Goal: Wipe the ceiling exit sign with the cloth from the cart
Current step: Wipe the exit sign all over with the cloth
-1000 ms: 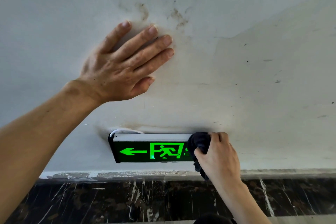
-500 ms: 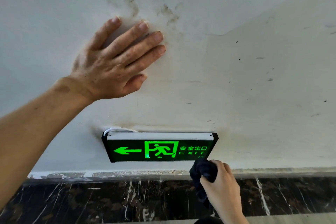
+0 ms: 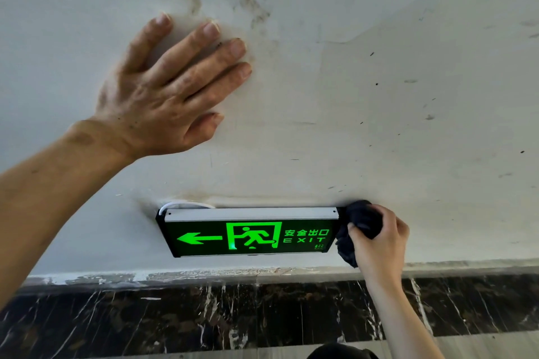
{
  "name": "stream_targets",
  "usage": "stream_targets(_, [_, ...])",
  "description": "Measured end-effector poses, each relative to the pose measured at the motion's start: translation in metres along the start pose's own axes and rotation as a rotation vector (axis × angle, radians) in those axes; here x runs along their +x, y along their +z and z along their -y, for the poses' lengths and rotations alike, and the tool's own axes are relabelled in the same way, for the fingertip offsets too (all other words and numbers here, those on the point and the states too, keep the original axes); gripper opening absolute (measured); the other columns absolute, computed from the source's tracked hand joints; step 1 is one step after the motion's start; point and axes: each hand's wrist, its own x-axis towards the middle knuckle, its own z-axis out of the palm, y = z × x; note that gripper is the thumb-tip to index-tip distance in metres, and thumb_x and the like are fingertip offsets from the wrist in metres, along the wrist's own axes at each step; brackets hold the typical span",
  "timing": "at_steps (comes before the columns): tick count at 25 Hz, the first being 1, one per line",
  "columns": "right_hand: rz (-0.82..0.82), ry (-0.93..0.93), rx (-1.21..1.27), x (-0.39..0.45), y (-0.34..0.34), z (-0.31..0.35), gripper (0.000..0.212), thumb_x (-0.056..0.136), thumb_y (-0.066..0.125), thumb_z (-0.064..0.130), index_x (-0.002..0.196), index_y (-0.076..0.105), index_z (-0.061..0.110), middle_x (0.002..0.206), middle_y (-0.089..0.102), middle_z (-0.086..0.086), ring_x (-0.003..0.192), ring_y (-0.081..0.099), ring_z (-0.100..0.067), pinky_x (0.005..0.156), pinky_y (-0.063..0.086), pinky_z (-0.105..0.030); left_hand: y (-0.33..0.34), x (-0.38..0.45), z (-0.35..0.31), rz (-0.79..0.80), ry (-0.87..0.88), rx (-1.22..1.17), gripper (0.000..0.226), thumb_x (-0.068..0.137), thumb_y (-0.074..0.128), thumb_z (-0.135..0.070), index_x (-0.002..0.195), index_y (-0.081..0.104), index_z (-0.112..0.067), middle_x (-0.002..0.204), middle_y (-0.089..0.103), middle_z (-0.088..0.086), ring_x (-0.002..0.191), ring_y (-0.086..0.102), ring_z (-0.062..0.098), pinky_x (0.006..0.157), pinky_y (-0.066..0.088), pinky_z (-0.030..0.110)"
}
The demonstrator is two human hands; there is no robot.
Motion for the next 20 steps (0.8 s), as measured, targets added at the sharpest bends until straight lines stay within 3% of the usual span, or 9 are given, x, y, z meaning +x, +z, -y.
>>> stream_targets(5, [0.024,-0.083,0.076,-0.009,0.018,-0.01,0.047,0.081,0.071,0.029,0.123,0.052,0.023,0.126,0.038,0.003,0.1,0.049,-0.013,0.08,0.038,-0.019,0.001,0.0,-0.001,-0.012,0.012,0.003,0.068,0.089,0.051,-0.041,0.149,0.04,-0.012,0.152,0.037,0.008,0.14,0.035,0.032,0.113,0.02,0.053])
stream_targets(9, [0.034,-0.119,0.1,-0.012,0.026,-0.031,0.04,0.085,0.066,0.02,0.124,0.055,0.018,0.129,0.041,0.0,0.108,0.048,-0.012,0.084,0.038,-0.014,0.002,0.001,-0.001,-0.023,0.017,0.011,0.068,0.089,0.052,-0.041,0.148,0.04,-0.01,0.151,0.038,0.01,0.138,0.036,0.034,0.112,0.021,0.054])
stream_targets(20, [0.077,-0.052,-0.009,-0.013,0.048,-0.069,0.039,0.083,0.065,0.001,0.12,0.059,0.012,0.12,0.042,0.004,0.108,0.048,-0.013,0.096,0.04,-0.03,0.002,0.0,-0.001,-0.001,0.025,0.041,0.069,0.089,0.049,-0.042,0.149,0.038,-0.009,0.152,0.037,0.01,0.139,0.034,0.035,0.113,0.019,0.054])
